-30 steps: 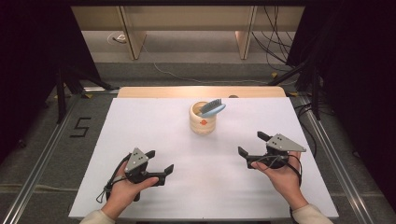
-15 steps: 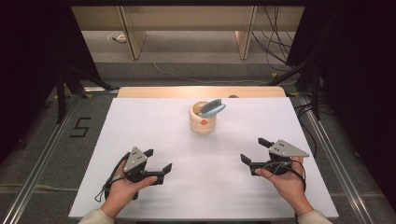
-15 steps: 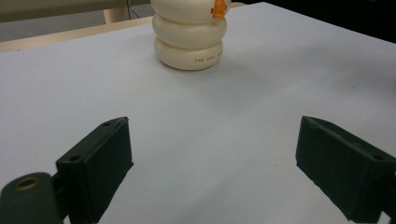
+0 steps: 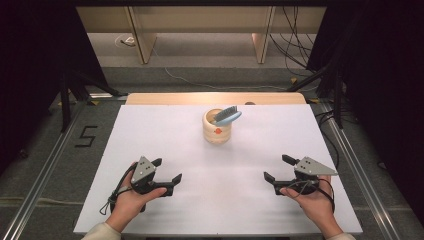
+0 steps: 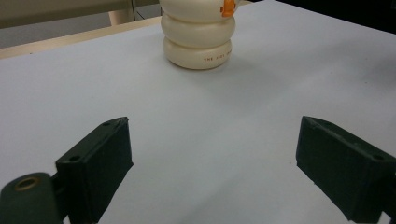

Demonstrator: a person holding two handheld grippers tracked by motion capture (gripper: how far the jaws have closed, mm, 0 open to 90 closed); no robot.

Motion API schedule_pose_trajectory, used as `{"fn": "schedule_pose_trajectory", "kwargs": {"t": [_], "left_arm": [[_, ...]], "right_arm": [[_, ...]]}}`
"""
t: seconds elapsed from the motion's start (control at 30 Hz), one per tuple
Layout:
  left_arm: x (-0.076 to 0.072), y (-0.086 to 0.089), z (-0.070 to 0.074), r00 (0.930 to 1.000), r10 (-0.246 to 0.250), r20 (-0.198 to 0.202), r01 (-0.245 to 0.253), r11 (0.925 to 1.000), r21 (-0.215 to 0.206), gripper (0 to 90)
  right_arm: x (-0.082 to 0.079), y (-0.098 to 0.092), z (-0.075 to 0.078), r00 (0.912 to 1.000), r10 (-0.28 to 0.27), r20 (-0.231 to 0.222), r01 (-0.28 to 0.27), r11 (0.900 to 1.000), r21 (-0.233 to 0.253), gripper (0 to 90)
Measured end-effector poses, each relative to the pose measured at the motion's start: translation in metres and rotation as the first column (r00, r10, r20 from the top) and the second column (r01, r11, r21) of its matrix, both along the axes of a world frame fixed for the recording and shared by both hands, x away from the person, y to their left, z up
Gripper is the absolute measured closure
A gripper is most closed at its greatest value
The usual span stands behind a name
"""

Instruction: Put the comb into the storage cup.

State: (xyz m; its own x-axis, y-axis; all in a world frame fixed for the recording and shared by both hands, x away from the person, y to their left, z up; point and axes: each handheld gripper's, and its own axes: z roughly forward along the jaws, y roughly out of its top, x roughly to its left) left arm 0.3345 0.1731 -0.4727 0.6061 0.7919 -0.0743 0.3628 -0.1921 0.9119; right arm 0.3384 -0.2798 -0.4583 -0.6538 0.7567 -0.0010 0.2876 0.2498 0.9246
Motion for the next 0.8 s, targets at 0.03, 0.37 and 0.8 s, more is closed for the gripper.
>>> {"fn": "schedule_pose_trajectory", "kwargs": {"t": [0.03,0.37,0.8], "left_arm": [[0.0001,0.0002,-0.0001,1.0000,0.000,0.001,0.000,1.0000,0.000,10.0],[0.0000,0.0004,-0.0008,1.0000,0.001,-0.008,-0.001,1.0000,0.004,10.1],[0.0003,0.0000,-0.0004,0.9999,0.000,-0.011,-0.001,1.0000,-0.006,10.2]], "right_arm": [[-0.0012,-0.0010,-0.0006,1.0000,-0.004,-0.005,0.004,1.000,0.000,9.9],[-0.0034,-0.0038,-0.0047,0.9998,-0.017,-0.010,0.017,1.000,-0.019,9.7],[-0.0033,-0.0037,-0.0048,0.9997,-0.022,-0.011,0.021,1.000,-0.012,9.7]]}}
